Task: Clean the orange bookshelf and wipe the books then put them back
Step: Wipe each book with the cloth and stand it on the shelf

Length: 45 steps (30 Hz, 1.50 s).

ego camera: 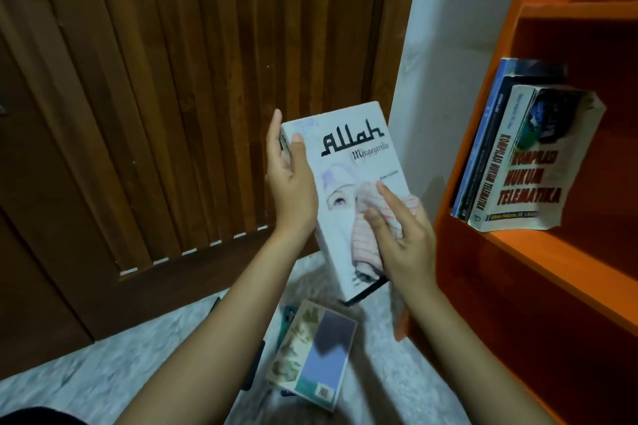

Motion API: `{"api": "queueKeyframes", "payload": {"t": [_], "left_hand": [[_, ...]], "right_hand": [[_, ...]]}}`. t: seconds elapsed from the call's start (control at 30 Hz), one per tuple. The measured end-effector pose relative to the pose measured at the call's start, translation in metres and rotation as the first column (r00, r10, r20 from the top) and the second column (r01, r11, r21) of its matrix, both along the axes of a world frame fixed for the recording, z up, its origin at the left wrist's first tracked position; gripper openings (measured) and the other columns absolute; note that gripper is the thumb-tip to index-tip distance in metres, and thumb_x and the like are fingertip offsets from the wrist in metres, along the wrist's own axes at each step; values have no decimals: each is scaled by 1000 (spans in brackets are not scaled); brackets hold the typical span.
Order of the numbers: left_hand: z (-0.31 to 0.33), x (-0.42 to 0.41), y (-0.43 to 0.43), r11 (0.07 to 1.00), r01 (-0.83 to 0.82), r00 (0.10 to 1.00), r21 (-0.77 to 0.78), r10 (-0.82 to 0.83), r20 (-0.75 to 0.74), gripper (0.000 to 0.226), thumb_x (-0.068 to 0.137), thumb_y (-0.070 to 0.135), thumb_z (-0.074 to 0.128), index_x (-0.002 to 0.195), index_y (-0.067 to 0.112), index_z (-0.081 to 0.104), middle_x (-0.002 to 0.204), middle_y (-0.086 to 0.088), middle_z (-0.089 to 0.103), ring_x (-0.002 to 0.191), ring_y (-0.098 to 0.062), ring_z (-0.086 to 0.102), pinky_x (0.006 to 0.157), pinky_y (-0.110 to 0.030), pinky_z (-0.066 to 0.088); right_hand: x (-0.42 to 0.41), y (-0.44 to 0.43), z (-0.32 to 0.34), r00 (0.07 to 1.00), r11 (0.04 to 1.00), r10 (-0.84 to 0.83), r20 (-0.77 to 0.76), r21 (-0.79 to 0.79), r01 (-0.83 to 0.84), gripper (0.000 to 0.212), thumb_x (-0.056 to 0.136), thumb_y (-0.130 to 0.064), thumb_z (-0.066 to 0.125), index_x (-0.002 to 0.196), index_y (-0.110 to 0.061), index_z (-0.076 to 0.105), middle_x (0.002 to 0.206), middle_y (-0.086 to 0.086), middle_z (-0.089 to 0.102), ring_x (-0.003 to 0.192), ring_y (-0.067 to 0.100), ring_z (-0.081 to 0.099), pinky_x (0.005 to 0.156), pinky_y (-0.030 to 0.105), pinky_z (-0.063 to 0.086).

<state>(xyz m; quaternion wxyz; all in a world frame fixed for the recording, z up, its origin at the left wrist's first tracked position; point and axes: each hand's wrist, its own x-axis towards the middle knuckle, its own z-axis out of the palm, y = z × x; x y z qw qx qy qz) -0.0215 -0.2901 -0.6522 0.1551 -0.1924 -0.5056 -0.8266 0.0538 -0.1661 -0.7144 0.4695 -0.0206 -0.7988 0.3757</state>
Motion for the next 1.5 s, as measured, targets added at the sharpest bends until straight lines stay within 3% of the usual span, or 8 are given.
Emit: {"api": "queueKeyframes", "payload": {"t": [0.17, 0.33, 0.53, 0.7, 0.93, 1.07, 1.2, 1.5], "left_hand": [[-4, 7, 7, 994, 11, 996, -113, -21, -82, 37, 100, 19, 39, 136, 28, 38, 139, -14, 48, 108, -16, 62, 73, -21, 55], [-6, 16, 16, 989, 5, 996, -148, -19, -92, 35, 100, 18, 41, 134, 24, 44, 140, 1, 48, 127, -15, 48, 104, -47, 42], [2, 12, 7, 998, -6, 998, -62, 2, -57, 25, 100, 15, 39, 124, 21, 45, 90, 3, 63, 73, -6, 63, 57, -21, 51], [-3, 8, 8, 998, -60, 998, -16, 60, -5, 24, 101, 19, 39, 124, 18, 44, 110, -12, 62, 86, -15, 65, 62, -21, 51], [-13, 0, 2, 987, -151, 987, 49, 148, 57, 16, 101, 23, 38, 116, 24, 43, 108, -15, 61, 84, -15, 66, 58, -19, 50], [-13, -8, -5, 964, -248, 963, 94, 235, 134, 16, 101, 25, 36, 117, 25, 42, 110, -15, 61, 90, -24, 65, 62, -24, 51], [-16, -19, -20, 946, -303, 944, 118, 281, 170, 17, 102, 27, 34, 117, 24, 39, 103, -7, 60, 82, -13, 64, 58, -18, 50], [-5, -10, -5, 979, -184, 982, 94, 178, 64, 19, 101, 20, 39, 120, 18, 43, 91, 1, 61, 71, -5, 61, 59, -21, 48]], "right_hand": [[-13, 5, 28, 986, 984, -163, -27, -76, 160, 36, 87, -31, 63, 122, -26, 61, 100, 1, 39, 78, -8, 41, 62, 3, 34], [-34, -14, 73, 993, 935, -75, -95, 338, 103, 34, 88, -38, 55, 120, -33, 61, 109, 10, 50, 81, 13, 52, 52, 18, 40], [-40, 28, 78, 920, 913, -380, 98, -121, 390, 31, 92, -41, 53, 119, -29, 62, 115, 2, 43, 80, 15, 48, 55, 20, 41], [-22, -13, 30, 999, 946, -50, 6, 321, 45, 34, 87, -36, 52, 119, -31, 63, 110, 7, 51, 82, 16, 55, 55, 20, 41], [-28, 15, 6, 914, 942, -287, 285, -91, 324, 31, 92, -39, 54, 121, -33, 61, 114, 2, 43, 82, 19, 53, 61, 31, 46], [-4, -31, -25, 988, 988, -12, 152, 157, -12, 36, 84, -26, 63, 118, -39, 61, 106, 1, 45, 71, 17, 51, 52, 24, 43], [17, -25, -61, 988, 849, 113, 109, 506, -153, 37, 75, -28, 62, 111, -39, 63, 105, -3, 48, 70, 17, 54, 48, 19, 36], [2, 19, -26, 948, 974, -164, 273, -106, 199, 33, 92, -31, 58, 125, -30, 59, 111, 6, 56, 94, 22, 56, 59, 11, 31]]}}
